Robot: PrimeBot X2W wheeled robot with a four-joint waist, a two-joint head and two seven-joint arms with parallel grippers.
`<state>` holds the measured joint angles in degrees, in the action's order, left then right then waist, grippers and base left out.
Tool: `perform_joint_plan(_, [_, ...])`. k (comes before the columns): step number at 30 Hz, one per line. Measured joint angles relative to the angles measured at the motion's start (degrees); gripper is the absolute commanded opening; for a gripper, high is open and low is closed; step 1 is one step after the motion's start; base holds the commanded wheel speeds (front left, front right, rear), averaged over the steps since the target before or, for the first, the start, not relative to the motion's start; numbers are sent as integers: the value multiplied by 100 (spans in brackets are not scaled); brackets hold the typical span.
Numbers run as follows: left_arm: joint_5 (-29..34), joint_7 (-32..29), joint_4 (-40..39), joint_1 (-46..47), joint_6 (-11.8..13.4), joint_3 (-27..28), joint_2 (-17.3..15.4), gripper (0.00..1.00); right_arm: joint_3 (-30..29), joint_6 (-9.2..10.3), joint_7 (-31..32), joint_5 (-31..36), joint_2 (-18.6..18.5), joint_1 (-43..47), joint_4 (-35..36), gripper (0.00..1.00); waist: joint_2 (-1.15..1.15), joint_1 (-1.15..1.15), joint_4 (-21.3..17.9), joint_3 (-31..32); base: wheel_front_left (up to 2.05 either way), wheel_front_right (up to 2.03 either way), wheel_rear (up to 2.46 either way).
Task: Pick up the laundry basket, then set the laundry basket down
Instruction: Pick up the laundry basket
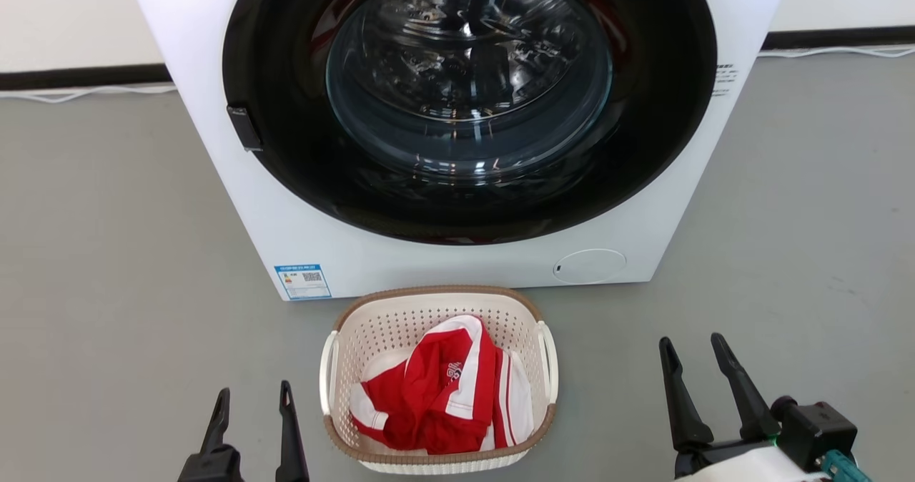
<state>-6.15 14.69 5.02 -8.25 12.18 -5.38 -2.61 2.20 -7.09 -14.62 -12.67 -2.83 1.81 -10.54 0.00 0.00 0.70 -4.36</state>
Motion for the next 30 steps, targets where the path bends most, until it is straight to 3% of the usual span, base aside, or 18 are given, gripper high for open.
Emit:
perform_joint_plan(14, [-40,-1,-19,-207,-16,66,-9,100,-4,0,0,-56,5,143,-20,100,0,0,-91,181,0,0,0])
perform_joint_plan(30, [-46,-4,8,-198,-69,158,-10,100,-141,1,0,-56,12,148,-47,100,0,0,-94,-25,0,0,0])
